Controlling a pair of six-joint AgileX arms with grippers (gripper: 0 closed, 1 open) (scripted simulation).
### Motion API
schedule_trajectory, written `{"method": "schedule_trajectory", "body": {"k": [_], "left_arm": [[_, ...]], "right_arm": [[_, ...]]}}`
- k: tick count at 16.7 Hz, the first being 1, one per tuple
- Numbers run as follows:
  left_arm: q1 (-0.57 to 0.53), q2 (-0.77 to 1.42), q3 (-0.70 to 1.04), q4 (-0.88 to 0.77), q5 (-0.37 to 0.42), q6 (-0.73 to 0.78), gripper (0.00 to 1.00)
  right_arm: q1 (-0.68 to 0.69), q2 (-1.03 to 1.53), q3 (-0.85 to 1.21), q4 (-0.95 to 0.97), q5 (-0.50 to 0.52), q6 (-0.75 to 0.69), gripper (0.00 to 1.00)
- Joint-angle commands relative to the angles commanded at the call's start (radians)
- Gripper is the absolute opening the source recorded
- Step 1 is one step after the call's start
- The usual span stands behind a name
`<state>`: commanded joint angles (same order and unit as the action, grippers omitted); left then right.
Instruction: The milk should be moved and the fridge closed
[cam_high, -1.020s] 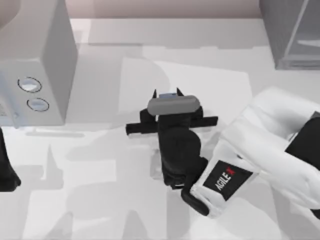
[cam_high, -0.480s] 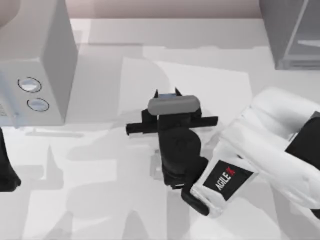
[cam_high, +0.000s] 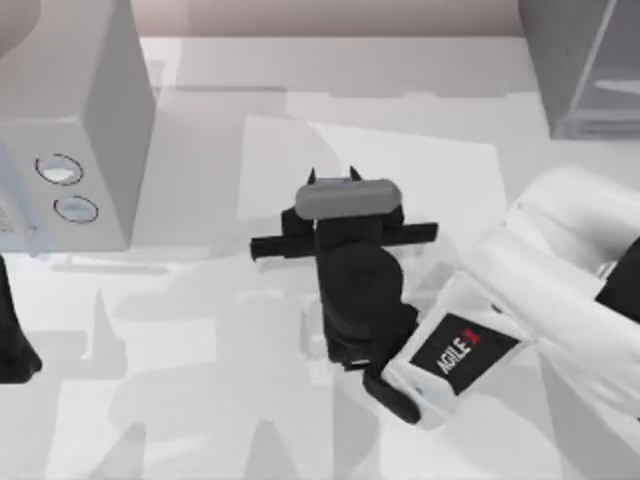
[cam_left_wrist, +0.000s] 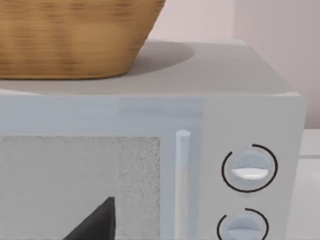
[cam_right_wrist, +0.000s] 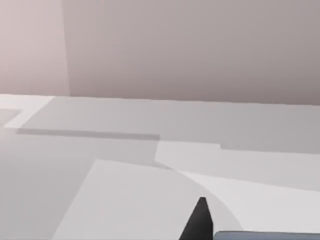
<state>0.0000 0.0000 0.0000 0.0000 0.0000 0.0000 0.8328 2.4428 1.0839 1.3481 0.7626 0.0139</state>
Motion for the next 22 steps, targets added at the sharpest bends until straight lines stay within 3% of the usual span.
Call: {"method": "schedule_trajectory", "body": {"k": [10,13,18,22], "left_arm": [[0.0,0.0,0.0,0.0,0.0,0.0,1.0],[0.0,0.0,0.0,0.0,0.0,0.0,1.0],[0.0,0.0,0.0,0.0,0.0,0.0,1.0],[0.0,0.0,0.0,0.0,0.0,0.0,1.0]], "right_arm": [[-0.027,-0.082,-0.04,-0.048,-0.035,-0.001,0.0],[-0.135,-0.191,-0.159,-0.093,-0.157,0.004,0.0],[-0.43,-0.505,-0.355,-0.139,-0.344,0.002,0.0],[-0.67,-0.774,-0.556,-0.201,-0.569,0.009,0.0]]}}
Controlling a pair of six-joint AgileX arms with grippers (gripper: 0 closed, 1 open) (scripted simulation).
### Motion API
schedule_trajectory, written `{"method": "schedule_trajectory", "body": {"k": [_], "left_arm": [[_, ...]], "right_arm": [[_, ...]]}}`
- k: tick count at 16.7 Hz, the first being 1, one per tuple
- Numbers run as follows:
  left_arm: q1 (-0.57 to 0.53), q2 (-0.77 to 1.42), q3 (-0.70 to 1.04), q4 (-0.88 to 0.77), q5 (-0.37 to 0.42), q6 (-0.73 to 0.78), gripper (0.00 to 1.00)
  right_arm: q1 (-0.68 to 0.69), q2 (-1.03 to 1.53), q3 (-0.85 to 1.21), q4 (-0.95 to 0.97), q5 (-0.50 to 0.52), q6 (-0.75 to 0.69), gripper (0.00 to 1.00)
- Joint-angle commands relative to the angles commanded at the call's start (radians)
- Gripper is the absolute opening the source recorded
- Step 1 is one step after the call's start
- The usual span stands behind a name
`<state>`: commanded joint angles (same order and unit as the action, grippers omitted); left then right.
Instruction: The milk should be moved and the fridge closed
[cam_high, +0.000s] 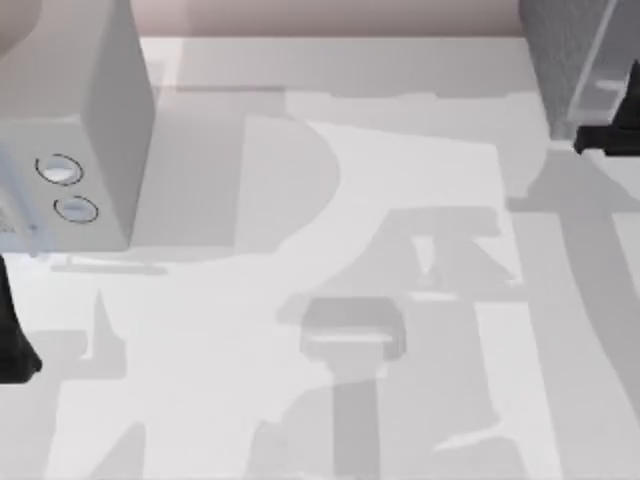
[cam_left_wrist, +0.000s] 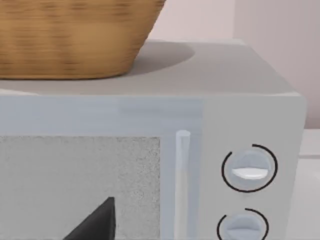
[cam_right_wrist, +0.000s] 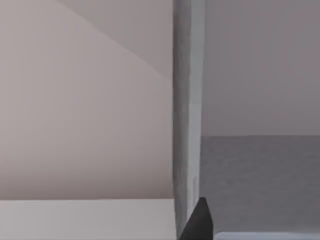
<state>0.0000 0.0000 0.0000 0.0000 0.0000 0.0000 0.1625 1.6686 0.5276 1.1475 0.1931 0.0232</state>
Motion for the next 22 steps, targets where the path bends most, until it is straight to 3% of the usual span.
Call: {"method": "schedule_trajectory", "body": {"k": [4,12,16,22], "left_arm": [[0.0,0.0,0.0,0.0,0.0,0.0,1.0],[0.0,0.0,0.0,0.0,0.0,0.0,1.0],[0.0,0.0,0.0,0.0,0.0,0.0,1.0],[0.0,0.0,0.0,0.0,0.0,0.0,1.0]], "right_arm": [[-0.137,-0.149,-0.125,-0.036,-0.141,-0.003,0.0],[-0.173,-0.125,-0.099,-0.046,-0.161,-0.007,0.0],[-0.23,0.063,0.075,-0.06,-0.219,-0.016,0.0],[-0.287,0.435,0.53,-0.08,-0.322,-0.017,0.0]]}}
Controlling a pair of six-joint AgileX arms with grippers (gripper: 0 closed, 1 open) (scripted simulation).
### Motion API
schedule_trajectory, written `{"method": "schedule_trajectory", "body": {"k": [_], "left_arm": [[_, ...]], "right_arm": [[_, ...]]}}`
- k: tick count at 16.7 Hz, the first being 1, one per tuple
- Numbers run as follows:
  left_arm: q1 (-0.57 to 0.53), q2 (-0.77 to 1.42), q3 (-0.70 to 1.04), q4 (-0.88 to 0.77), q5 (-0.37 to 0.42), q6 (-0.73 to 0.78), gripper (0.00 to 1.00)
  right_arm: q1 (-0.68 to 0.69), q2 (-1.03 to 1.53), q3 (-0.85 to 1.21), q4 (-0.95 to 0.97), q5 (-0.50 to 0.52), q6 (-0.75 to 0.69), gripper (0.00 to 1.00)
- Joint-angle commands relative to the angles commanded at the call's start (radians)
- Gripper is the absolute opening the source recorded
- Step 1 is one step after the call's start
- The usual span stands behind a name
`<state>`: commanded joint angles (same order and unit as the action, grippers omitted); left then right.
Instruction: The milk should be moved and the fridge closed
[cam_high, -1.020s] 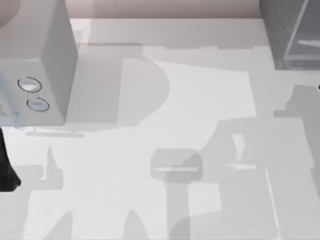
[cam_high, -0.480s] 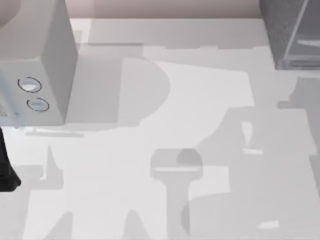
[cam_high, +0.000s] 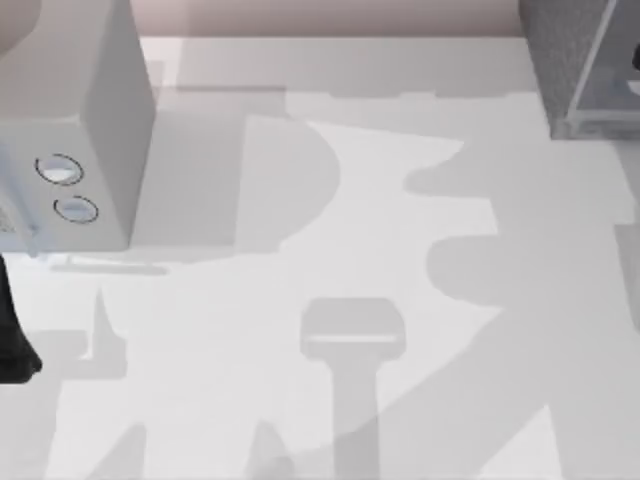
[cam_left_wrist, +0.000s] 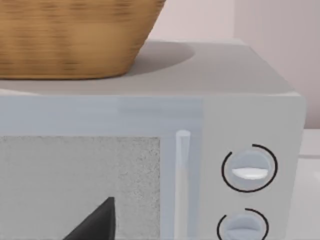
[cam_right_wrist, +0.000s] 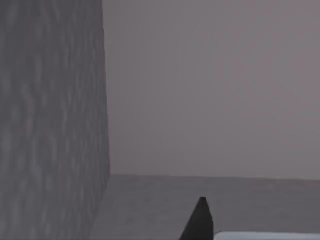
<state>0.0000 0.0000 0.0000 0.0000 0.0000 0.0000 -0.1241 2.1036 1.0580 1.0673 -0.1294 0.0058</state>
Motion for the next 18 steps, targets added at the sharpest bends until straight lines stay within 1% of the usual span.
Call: {"method": "schedule_trajectory", "body": {"k": [3,5,17,18], "left_arm": [[0.0,0.0,0.0,0.0,0.0,0.0,1.0],[0.0,0.0,0.0,0.0,0.0,0.0,1.0],[0.0,0.0,0.0,0.0,0.0,0.0,1.0],[0.0,0.0,0.0,0.0,0.0,0.0,1.0]], "right_arm": [[-0.036,0.139,0.144,-0.027,-0.062,-0.006,0.0],[-0.074,0.187,0.19,-0.052,-0.076,-0.002,0.0],[-0.083,0.196,0.198,-0.061,-0.078,0.0,0.0],[-0.083,0.196,0.198,-0.061,-0.078,0.0,0.08]]}}
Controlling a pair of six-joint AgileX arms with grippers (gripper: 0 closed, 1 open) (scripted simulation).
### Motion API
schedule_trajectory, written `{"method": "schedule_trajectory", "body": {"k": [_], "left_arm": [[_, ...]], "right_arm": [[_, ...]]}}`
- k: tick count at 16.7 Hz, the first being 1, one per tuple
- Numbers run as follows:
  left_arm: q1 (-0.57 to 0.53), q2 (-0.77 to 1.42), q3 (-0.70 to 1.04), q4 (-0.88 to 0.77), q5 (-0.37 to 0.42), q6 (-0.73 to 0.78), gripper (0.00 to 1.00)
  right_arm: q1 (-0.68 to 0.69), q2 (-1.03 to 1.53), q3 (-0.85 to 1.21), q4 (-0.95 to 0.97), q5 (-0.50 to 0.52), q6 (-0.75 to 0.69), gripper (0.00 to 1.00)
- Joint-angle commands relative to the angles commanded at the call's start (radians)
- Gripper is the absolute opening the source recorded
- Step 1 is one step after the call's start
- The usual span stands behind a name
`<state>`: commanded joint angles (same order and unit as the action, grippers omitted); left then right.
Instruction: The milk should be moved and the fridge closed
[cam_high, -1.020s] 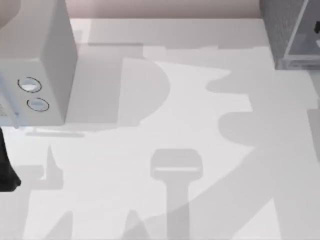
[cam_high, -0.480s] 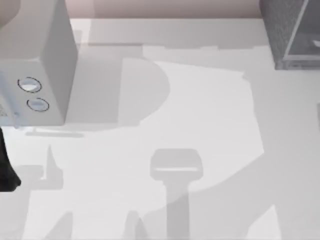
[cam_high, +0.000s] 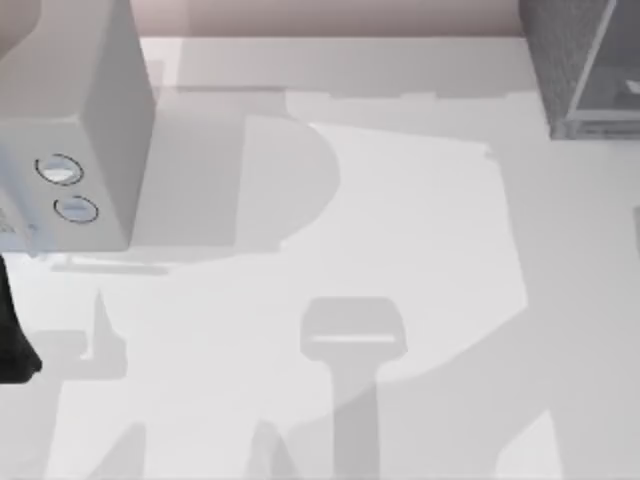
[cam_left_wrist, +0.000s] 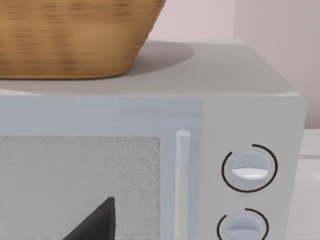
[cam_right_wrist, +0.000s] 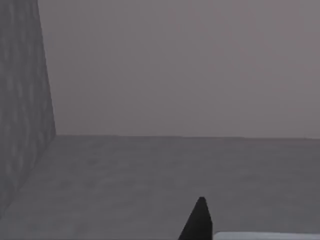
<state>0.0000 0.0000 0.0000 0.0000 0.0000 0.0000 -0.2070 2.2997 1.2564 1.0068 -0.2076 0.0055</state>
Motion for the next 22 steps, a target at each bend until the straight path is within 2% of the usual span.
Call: {"method": "schedule_trajectory", "body": {"k": [12,22], "left_arm": [[0.0,0.0,0.0,0.0,0.0,0.0,1.0],[0.0,0.0,0.0,0.0,0.0,0.0,1.0]], "right_arm": [[0.0,0.0,0.0,0.0,0.0,0.0,0.98],[0.002,0.0,-0.001,0.0,0.0,0.0,1.0]]}}
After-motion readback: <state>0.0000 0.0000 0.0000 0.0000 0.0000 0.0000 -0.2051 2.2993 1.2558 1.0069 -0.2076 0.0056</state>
